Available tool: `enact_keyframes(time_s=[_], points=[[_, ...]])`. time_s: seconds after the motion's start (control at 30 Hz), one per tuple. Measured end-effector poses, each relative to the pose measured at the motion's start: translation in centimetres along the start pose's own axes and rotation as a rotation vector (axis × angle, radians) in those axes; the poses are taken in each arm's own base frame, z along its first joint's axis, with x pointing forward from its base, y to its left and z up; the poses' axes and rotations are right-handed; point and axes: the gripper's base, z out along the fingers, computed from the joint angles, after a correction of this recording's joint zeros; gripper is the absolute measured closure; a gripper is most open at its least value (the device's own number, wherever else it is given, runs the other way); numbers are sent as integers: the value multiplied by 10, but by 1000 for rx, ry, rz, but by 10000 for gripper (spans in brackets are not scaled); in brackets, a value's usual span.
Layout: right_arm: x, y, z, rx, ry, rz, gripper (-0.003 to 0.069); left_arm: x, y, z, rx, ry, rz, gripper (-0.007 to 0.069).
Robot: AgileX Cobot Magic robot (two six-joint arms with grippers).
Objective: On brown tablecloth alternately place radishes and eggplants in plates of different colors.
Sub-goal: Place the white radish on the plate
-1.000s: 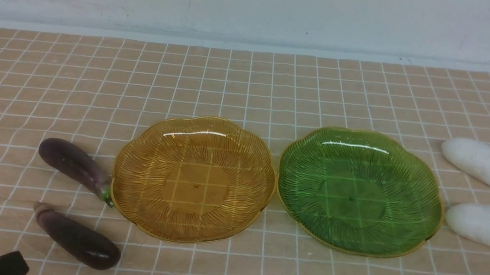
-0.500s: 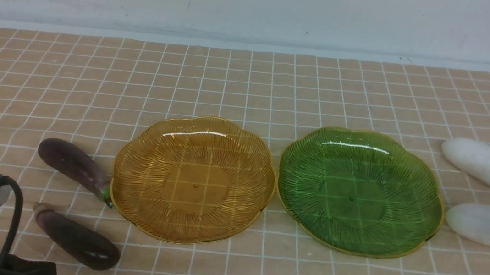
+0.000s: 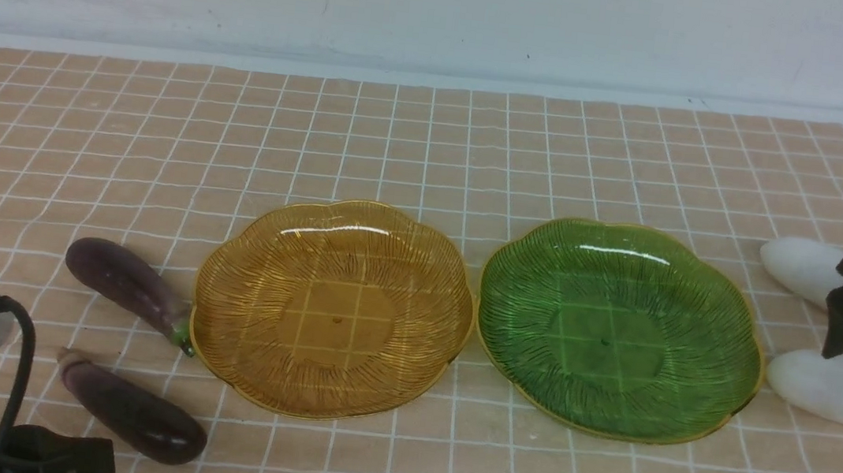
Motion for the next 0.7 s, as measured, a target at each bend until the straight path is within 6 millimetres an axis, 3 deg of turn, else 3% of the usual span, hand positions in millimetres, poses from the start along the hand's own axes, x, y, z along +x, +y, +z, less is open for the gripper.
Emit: enact_keyframes(time_s=[0.37, 0.7], points=[[-7, 16, 26, -57, -51, 88, 67, 2, 0, 0, 2, 25, 0, 207], [-10, 18, 30, -61, -81, 60, 108, 2, 0, 0, 2, 25, 0, 207]])
